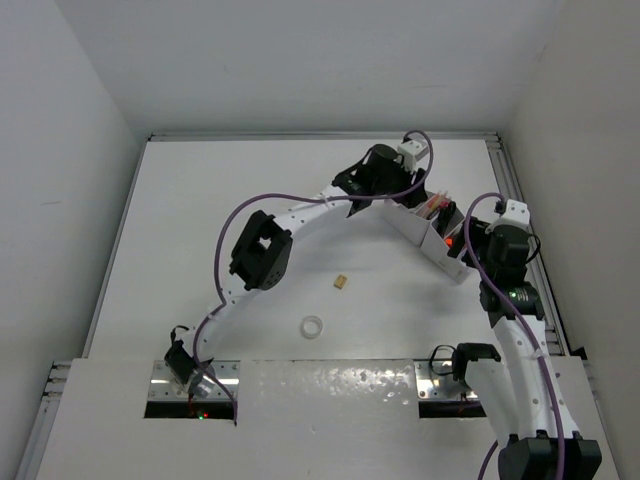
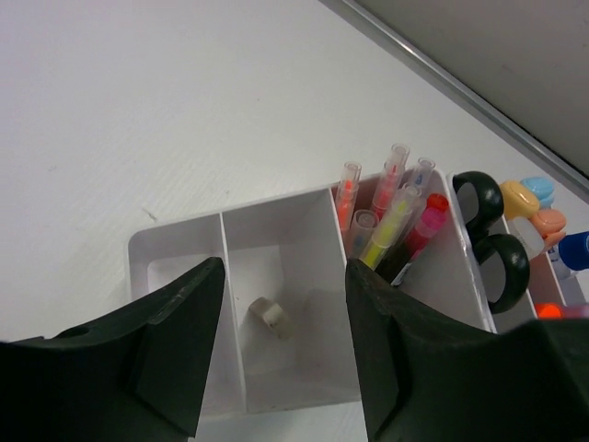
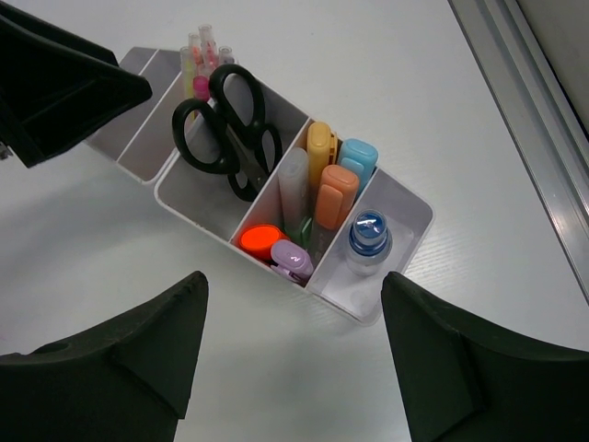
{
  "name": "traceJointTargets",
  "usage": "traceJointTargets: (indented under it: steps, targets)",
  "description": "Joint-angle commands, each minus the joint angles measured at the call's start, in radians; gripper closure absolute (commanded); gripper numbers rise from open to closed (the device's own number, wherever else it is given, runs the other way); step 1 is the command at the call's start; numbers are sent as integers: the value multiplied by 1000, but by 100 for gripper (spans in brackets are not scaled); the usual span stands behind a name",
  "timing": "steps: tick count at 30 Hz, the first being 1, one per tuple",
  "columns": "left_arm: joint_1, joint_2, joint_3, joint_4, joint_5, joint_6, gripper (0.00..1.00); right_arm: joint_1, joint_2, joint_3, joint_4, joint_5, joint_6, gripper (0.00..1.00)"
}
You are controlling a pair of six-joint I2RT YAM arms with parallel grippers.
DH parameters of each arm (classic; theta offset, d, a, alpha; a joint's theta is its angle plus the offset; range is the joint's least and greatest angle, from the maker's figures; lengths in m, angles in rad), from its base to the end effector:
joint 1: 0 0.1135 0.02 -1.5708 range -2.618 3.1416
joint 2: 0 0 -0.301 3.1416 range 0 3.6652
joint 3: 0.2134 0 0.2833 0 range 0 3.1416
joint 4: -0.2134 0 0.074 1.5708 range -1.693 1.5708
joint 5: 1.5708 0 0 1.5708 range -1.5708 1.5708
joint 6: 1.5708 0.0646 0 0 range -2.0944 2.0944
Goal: Sort the stationery into containers
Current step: Place the stationery in the storage box, then pick up the stationery from the center of the board.
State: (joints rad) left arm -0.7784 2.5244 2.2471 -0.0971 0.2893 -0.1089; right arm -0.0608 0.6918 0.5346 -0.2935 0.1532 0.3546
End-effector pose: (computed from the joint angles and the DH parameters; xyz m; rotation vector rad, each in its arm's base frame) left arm 0.4675 -0.4869 0.2199 0.8530 1.8419 -0.8566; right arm 0.1942 -0.0217 0.2614 0.5101 1.9504 0.0319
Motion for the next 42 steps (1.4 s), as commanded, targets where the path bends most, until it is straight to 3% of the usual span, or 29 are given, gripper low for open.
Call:
traceJointTargets:
  steps: [1, 6, 10, 14, 20, 32, 38, 41, 42]
  targets:
    - [-2, -94, 89, -25, -27, 43, 47, 6, -6, 31, 2, -18, -28, 26]
    - [34, -231, 51, -289, -68, 100, 46, 6, -9, 59, -53, -23, -52, 27]
    - [47, -358, -166, -493, -202, 103, 45, 6, -34, 47, -62, -32, -59, 28]
    - [1, -403, -279, -653, -237, 172, 40, 10, -44, 30, -58, -43, -46, 28]
    - [-35, -443, -533, -645, -208, 71, 34, 12, -55, 44, -68, -69, -35, 28]
    - [-105, -450, -737, -584, -285, 20, 34, 12, -130, 38, -128, -30, -69, 28]
    - [-108, -447, -807, -529, -320, -2, 55, 12, -159, 38, -148, -14, -81, 27]
    - [-110, -444, -807, -523, -320, -9, 76, 12, -170, 39, -151, -4, -91, 27]
    - [-108, -443, -805, -527, -308, -12, 87, 13, -172, 41, -151, 3, -95, 27]
